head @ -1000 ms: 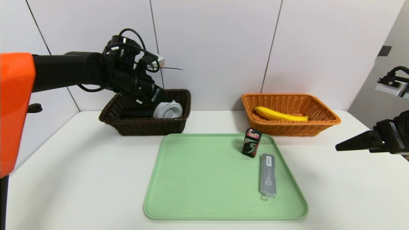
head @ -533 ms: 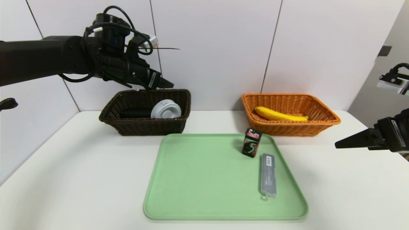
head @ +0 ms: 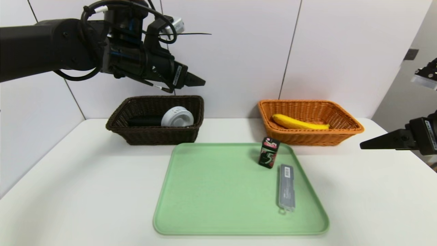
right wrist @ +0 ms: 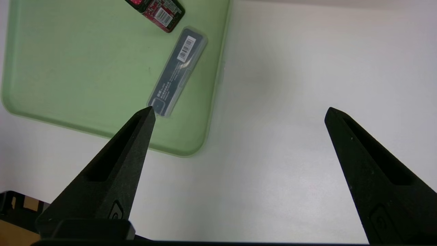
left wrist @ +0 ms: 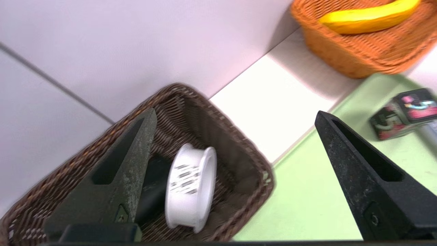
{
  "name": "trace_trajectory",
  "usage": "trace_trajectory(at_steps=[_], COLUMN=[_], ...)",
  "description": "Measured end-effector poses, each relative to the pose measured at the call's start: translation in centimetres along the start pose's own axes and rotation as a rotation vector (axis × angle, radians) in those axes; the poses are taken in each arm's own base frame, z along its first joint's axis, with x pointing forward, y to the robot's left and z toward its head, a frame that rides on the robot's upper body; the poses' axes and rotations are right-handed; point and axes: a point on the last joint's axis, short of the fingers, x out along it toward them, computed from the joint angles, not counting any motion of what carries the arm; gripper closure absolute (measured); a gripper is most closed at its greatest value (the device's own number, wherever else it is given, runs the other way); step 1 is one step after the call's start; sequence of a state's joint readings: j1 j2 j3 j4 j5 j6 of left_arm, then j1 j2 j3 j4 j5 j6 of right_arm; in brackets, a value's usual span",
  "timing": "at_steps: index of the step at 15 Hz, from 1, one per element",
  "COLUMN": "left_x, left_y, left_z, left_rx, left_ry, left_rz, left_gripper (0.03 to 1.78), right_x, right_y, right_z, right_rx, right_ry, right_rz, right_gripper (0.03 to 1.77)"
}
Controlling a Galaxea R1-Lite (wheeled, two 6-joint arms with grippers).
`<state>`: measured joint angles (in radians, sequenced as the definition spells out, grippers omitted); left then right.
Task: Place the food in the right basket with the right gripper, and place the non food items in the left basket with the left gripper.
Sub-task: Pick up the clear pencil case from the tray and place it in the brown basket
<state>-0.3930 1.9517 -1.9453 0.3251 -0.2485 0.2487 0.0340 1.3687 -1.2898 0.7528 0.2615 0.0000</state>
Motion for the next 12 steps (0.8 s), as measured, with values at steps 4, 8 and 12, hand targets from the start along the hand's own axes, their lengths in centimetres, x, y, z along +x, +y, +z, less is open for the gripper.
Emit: trace_trajectory(at_steps=[4, 8, 12], left_x=[0.0, 0.1, 0.5], left_y=[-3.0, -4.4, -6.2], left_z=[1.1, 1.3, 1.3], left_rx=[-0.018, -0.021, -0.012], left_ry=[-0.027, -0.027, -0.017], left_rz=[-0.073, -0.110, -0.160], left_gripper=[0.14, 0.14, 0.12], right_x=[-0.7, -1.5, -2.0], right_y=[0.2, 0.4, 0.6], right_z=[-0.2, -0.2, -0.1], right_rx=[-0.029, -0.048, -0.060], right_ry=[-0.022, -0.061, -0.102], right_rz=[0.004, 0.001, 0.000], right_gripper=[0.09, 0.09, 0.09])
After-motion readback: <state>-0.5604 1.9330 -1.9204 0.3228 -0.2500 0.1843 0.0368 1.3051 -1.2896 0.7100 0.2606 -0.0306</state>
